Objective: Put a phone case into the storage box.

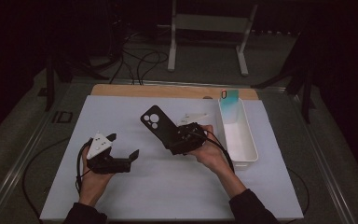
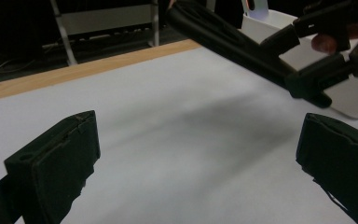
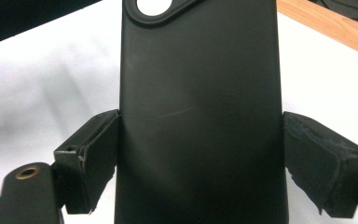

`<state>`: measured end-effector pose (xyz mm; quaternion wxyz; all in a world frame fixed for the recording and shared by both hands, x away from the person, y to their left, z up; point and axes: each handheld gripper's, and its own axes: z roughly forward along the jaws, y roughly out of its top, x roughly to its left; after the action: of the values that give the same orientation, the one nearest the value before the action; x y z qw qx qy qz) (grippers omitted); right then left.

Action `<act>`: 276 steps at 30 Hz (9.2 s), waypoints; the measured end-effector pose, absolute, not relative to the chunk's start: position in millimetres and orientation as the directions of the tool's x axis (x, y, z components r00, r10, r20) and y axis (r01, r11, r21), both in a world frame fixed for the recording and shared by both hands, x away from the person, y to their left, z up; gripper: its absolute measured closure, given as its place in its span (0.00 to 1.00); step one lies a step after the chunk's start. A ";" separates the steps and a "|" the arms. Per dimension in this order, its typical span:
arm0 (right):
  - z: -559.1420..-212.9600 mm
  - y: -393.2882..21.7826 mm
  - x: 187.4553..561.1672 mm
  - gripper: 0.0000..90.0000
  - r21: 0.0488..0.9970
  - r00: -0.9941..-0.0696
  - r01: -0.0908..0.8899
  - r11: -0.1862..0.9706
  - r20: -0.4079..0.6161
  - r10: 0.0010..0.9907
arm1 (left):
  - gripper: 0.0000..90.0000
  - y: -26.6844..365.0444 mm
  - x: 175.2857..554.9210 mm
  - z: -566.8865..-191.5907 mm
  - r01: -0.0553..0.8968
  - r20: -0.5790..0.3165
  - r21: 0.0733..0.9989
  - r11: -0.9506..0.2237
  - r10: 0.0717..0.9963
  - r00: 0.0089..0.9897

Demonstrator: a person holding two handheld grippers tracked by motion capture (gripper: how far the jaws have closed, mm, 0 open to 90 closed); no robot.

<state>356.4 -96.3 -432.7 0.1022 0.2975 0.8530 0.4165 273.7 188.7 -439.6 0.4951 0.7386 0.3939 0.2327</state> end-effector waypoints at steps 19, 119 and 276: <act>-428.1 -82.7 341.6 0.16 0.819 -0.826 0.362 0.446 0.060 0.560 | 0.00 169.9 296.6 -422.5 0.372 -0.093 0.911 -0.176 0.793 0.603; -398.8 -78.9 327.9 0.09 0.903 -0.823 0.283 0.324 0.055 0.566 | 0.95 144.6 299.0 -429.3 0.428 -0.197 0.895 -0.129 0.745 0.637; -363.7 -63.4 343.6 0.15 0.940 -0.720 0.254 0.228 0.026 0.693 | 0.00 223.3 243.7 -488.0 0.297 0.060 0.928 -0.224 0.878 0.475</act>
<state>343.6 -63.4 -363.7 0.2047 0.3128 0.7565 0.5366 243.7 223.3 -488.0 0.4702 0.7186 0.4087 0.3091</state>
